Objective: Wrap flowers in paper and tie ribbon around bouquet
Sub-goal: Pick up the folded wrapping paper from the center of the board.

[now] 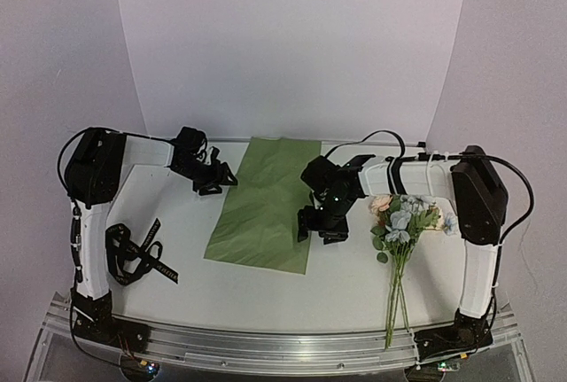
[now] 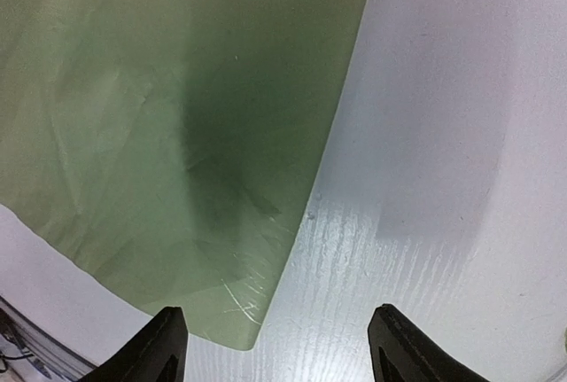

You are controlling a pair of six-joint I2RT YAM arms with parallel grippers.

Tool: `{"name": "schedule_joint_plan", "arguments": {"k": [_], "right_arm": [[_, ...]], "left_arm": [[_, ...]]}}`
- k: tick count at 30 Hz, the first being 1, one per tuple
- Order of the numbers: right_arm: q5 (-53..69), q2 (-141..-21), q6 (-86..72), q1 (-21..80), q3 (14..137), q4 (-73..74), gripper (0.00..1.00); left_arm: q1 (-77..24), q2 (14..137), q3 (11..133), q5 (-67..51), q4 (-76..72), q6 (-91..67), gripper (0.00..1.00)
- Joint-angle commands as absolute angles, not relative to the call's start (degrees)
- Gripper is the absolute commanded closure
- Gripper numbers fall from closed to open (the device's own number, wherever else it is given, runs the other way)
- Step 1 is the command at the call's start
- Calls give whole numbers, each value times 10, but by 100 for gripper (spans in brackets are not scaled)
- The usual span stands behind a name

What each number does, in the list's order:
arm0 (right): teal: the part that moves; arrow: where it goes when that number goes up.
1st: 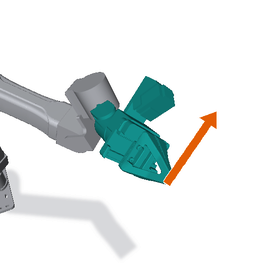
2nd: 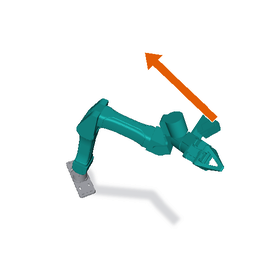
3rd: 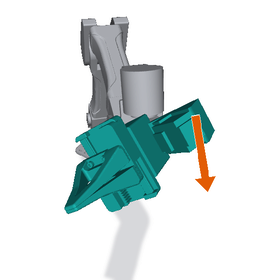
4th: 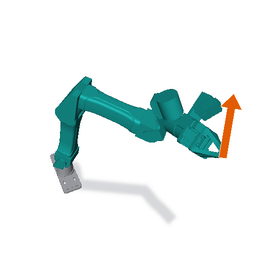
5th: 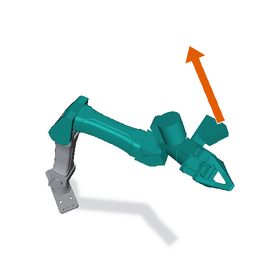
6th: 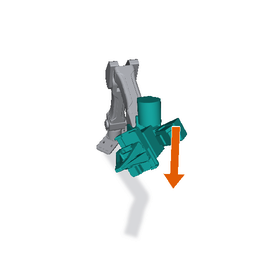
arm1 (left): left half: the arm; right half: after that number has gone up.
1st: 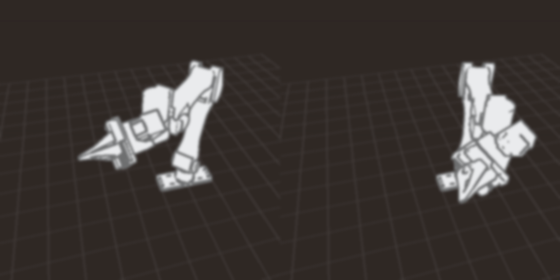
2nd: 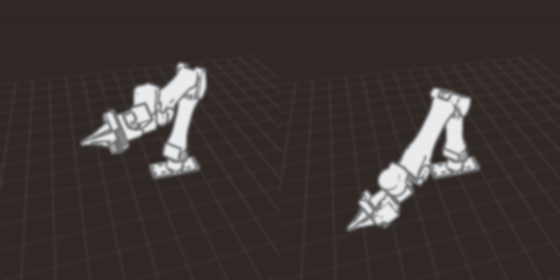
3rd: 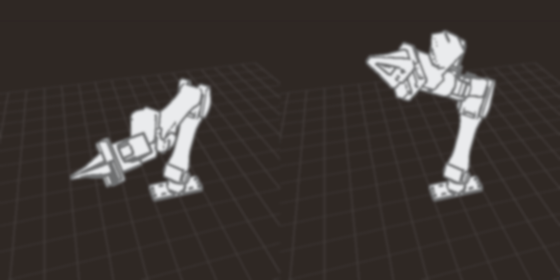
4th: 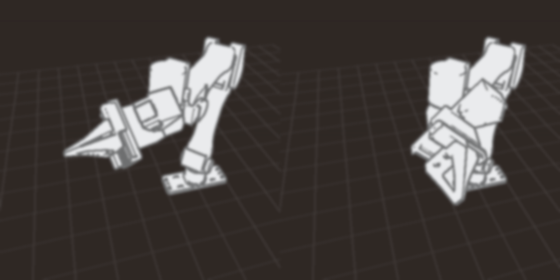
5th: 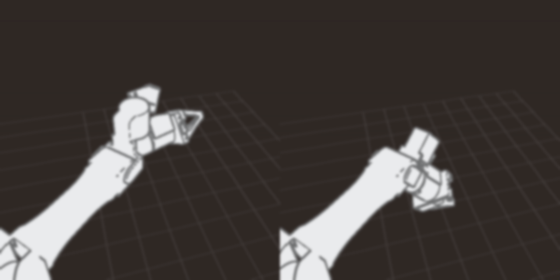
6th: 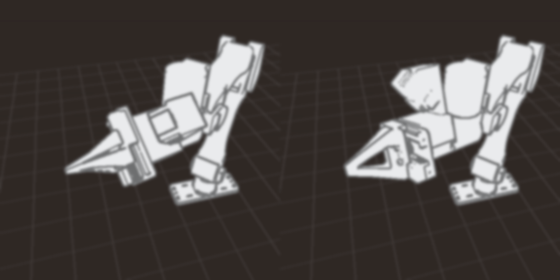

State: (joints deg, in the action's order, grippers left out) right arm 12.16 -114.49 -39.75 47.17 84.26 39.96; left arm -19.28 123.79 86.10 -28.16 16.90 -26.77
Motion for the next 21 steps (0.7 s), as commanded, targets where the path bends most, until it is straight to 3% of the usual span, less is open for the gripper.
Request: {"name": "schedule_joint_plan", "arguments": {"k": [1, 10, 21], "right_arm": [[150, -1157, -454, 462, 843, 365, 27], [168, -1185, -482, 448, 847, 347, 28], [189, -1216, -514, 443, 853, 325, 33]], "left_arm": [[-201, 1269, 924, -306, 175, -254, 36], [-213, 1276, 936, -312, 181, -257, 52], [-218, 1265, 935, -320, 188, -257, 86]]}}
